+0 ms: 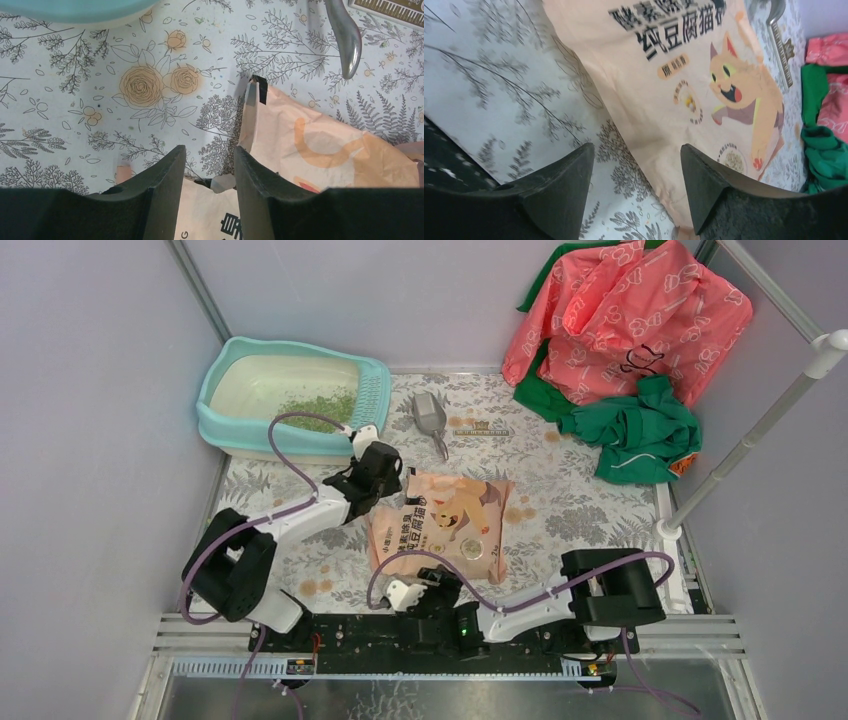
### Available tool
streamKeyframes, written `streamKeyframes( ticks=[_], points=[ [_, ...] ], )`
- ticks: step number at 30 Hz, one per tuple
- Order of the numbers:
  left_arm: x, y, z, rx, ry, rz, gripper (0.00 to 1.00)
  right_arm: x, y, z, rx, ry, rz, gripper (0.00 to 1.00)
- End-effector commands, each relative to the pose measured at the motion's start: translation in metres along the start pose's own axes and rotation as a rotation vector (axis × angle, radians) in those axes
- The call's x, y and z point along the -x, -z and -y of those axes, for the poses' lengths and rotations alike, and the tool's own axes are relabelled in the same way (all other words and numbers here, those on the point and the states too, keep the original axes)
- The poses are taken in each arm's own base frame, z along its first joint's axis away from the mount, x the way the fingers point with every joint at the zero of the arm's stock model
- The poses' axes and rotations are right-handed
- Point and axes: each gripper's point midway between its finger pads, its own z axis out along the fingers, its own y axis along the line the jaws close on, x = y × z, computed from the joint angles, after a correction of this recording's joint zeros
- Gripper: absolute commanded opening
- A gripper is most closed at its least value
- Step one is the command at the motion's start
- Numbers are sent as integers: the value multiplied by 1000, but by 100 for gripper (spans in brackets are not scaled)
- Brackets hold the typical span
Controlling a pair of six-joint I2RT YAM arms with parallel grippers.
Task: Fill the litter box with clean litter
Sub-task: Adjust the cat litter bag at the center of the board.
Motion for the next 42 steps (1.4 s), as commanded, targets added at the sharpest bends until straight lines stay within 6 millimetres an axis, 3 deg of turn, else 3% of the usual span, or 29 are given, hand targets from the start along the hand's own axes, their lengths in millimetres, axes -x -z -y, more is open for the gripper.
streamKeyframes(
  ticks=[1, 6, 10, 16, 21, 25, 27, 29, 36, 42],
  points=[
    [3, 5, 1, -28, 10, 12, 48, 43, -1, -2, -63, -52, 109, 72],
    [4, 10, -3, -30, 16, 20, 48, 46, -16, -28, -43, 12, 100, 74],
    [8, 14, -7, -32, 25, 29, 49, 43, -27, -35, -98, 24, 81, 75],
    [13, 18, -7, -41, 30, 39, 49, 28, -43, -22, -216, -12, 32, 76],
    [14, 19, -7, -46, 34, 42, 49, 15, -58, 5, -279, -75, -27, 75],
    [14, 19, -8, -48, 37, 41, 49, 13, -61, 20, -271, -144, -32, 67],
    [13, 19, -7, -53, 40, 39, 49, 14, -59, 26, -269, -164, -26, 50],
    [12, 19, -7, -54, 38, 33, 49, 14, -53, 32, -278, -187, -15, 42],
    [19, 27, -3, -75, 49, 46, 49, 18, -6, 58, -330, -317, 92, 37],
    [22, 40, 16, -169, 91, 27, 49, 8, 36, 95, -452, -377, 154, 36]
  ],
)
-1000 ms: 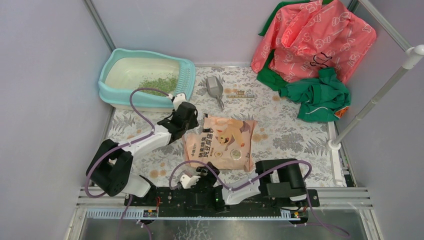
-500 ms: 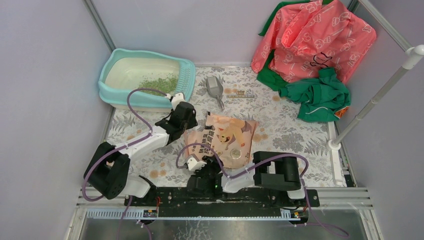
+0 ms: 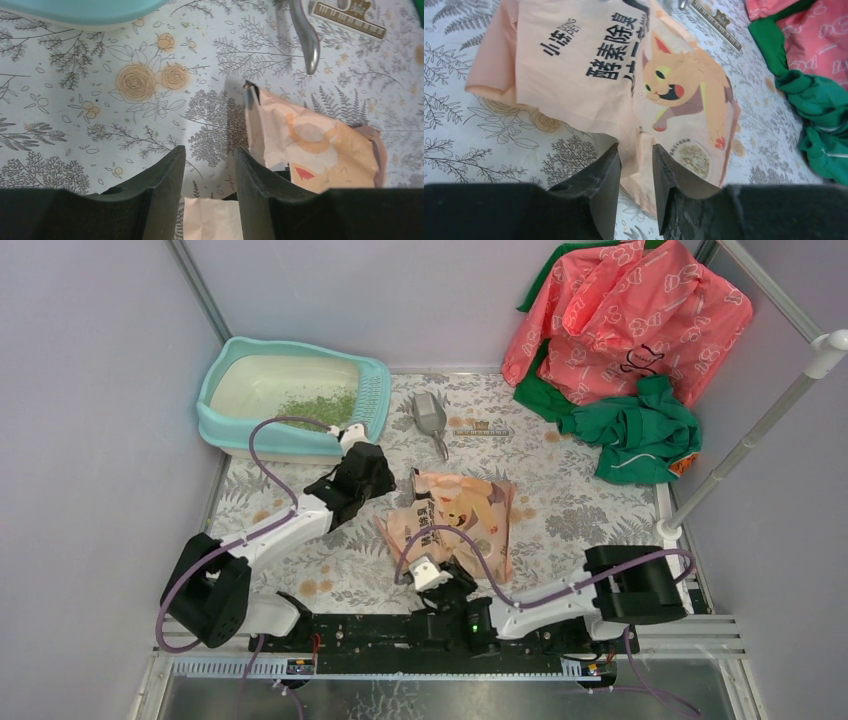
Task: Fill the litter box with clean litter
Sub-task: Adjust the cat litter bag at the center of the board.
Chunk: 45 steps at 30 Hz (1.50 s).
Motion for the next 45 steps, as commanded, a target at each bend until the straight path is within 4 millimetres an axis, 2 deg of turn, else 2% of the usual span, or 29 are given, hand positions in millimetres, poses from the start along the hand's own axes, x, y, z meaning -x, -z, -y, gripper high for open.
streamKeyframes(
  ticks=[1, 3, 5, 10, 13, 19, 23, 25, 28, 30, 36, 37, 38, 39, 40, 41, 43, 45],
  points=[
    [8, 12, 21, -102, 46, 4, 49, 11, 22, 57, -186, -130, 100, 36],
    [7, 18, 34, -142, 54, 2, 49, 17, 31, 76, -203, -217, 133, 36],
    [5, 24, 50, -183, 52, 1, 49, 15, 38, 95, -216, -253, 151, 34],
    [-11, 31, 94, -256, 20, -20, 49, 21, 39, 77, -198, -234, 175, 31],
    [-22, 25, 104, -252, -1, -36, 49, 26, 41, 70, -186, -240, 189, 29],
    [-34, 17, 95, -231, 9, -38, 49, 29, 47, 81, -162, -302, 206, 27],
    [-35, 15, 89, -211, 4, -37, 49, 34, 52, 91, -151, -341, 210, 32],
    [-33, 17, 86, -210, 8, -34, 49, 41, 57, 96, -132, -368, 217, 45],
    [-25, 24, 79, -210, 14, -20, 50, 50, 65, 108, -113, -423, 216, 74],
    [-21, 30, 74, -211, 22, -11, 50, 56, 69, 120, -105, -465, 209, 83],
    [-12, 44, 63, -218, 42, 9, 51, 78, 94, 164, 13, -611, 223, 85],
    [-12, 45, 63, -220, 45, 10, 51, 80, 97, 166, 38, -508, 212, 85],
    [-12, 44, 62, -220, 46, 8, 51, 83, 100, 161, 100, -458, 196, 85],
    [-13, 45, 62, -221, 47, 7, 51, 91, 106, 146, 217, -421, 211, 85],
    [-13, 45, 61, -221, 47, 6, 51, 110, 113, 135, 334, -470, 281, 85],
    [-13, 45, 62, -223, 48, 5, 51, 120, 121, 134, 417, -547, 320, 85],
    [-14, 45, 61, -220, 49, 2, 51, 123, 121, 143, 412, -546, 340, 85],
    [-14, 46, 59, -221, 49, 1, 51, 130, 124, 140, 414, -496, 320, 88]
  ],
)
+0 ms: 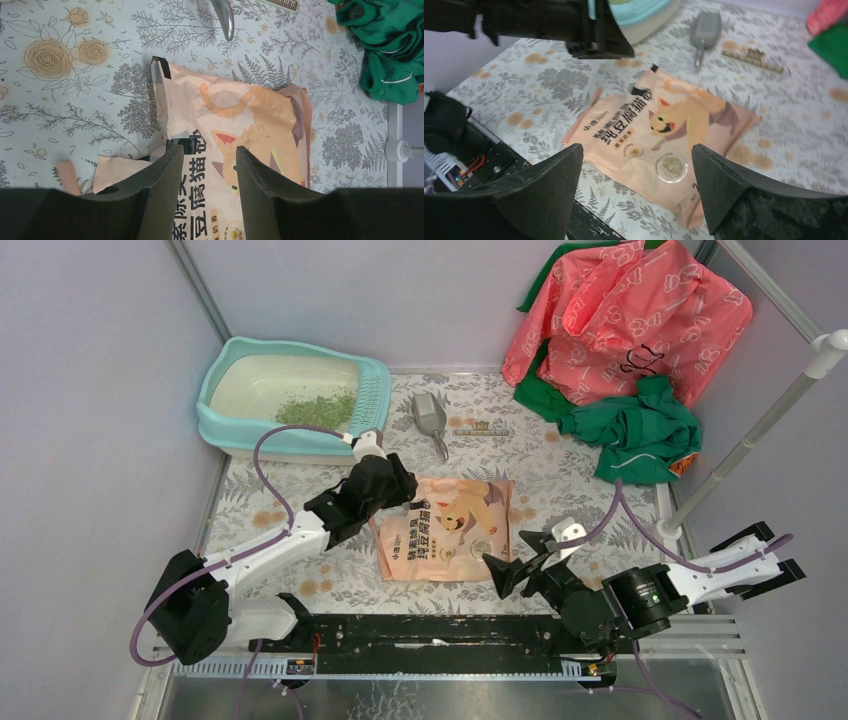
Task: Fill the litter box with clean litter
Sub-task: Adjust the cat litter bag at the center of the board.
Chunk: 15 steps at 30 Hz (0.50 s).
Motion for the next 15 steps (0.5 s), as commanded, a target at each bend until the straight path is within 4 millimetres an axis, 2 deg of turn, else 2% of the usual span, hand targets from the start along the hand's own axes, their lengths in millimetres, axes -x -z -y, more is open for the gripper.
streamKeyframes(
  ticks=[1, 3, 5, 7, 11, 12, 15],
  points=[
    [1, 3, -4, 6, 7, 8, 51, 42, -2, -56, 169, 137, 57, 90],
    [1, 4, -6, 13, 2, 6, 51, 46, -6, -69, 196, 165, 45, 93],
    [2, 5, -7, 14, 1, 8, 52, 52, -17, -72, 206, 149, 21, 96],
    [1, 5, -10, 21, 0, 5, 53, 51, -40, -61, 177, 112, -32, 96],
    [-4, 3, -19, 42, -4, -12, 57, 30, -87, -27, 61, 58, -168, 95],
    [-6, 2, -21, 48, -4, -17, 57, 19, -97, -28, 69, 54, -218, 94],
    [-18, 0, -33, 71, -4, -48, 58, 4, -115, -27, 56, 20, -293, 94]
  ],
)
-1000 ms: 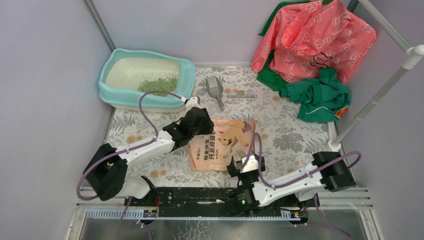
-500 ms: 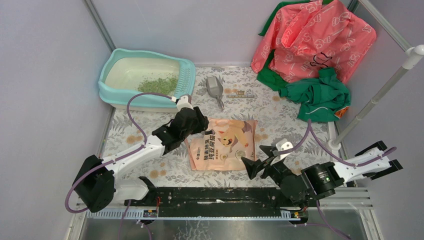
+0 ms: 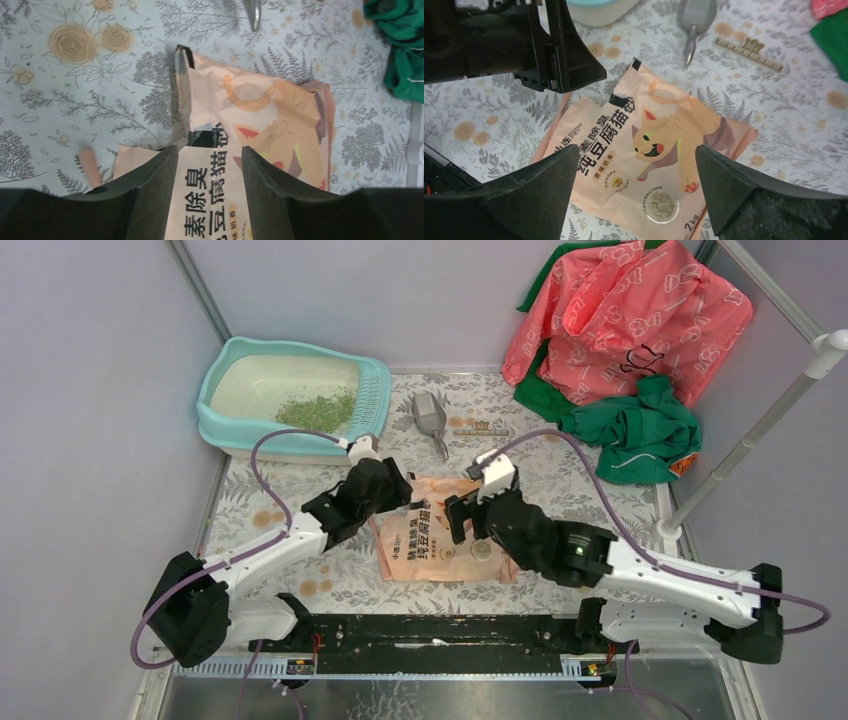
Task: Fill the litter box with clean litter
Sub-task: Adjust the cat litter bag at the center of the board.
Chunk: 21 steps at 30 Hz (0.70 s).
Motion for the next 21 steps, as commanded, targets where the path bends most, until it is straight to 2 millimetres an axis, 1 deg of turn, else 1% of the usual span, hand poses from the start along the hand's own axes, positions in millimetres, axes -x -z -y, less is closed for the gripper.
streamKeyframes(
  ticks=[1, 3, 4, 8, 11, 12, 16, 19, 21],
  points=[
    [-15, -3, -19, 36, 0, -32, 57, -13, -19, -27, 131, -60, -127, 94],
    [-22, -6, -26, 44, 8, -42, 55, -18, -26, -24, 114, -67, -146, 93],
    [-23, -9, -26, 37, 11, -44, 55, -20, -29, -22, 105, -77, -153, 93],
    [-24, -26, -32, 73, -19, -63, 54, -30, -46, -5, 85, -169, -209, 93],
    [-15, -33, -41, 102, -21, -46, 54, -32, -55, 1, 83, -200, -243, 93],
    [-9, -35, -46, 108, -8, -38, 55, -31, -58, 2, 75, -201, -249, 93],
    [0, -46, -62, 113, 9, -47, 57, -32, -62, 6, 62, -209, -263, 93],
    [3, -52, -68, 104, 2, -70, 59, -38, -63, 8, 68, -230, -268, 93],
    [6, -58, -66, 74, 9, -75, 60, -43, -63, 8, 71, -241, -278, 93]
  ],
)
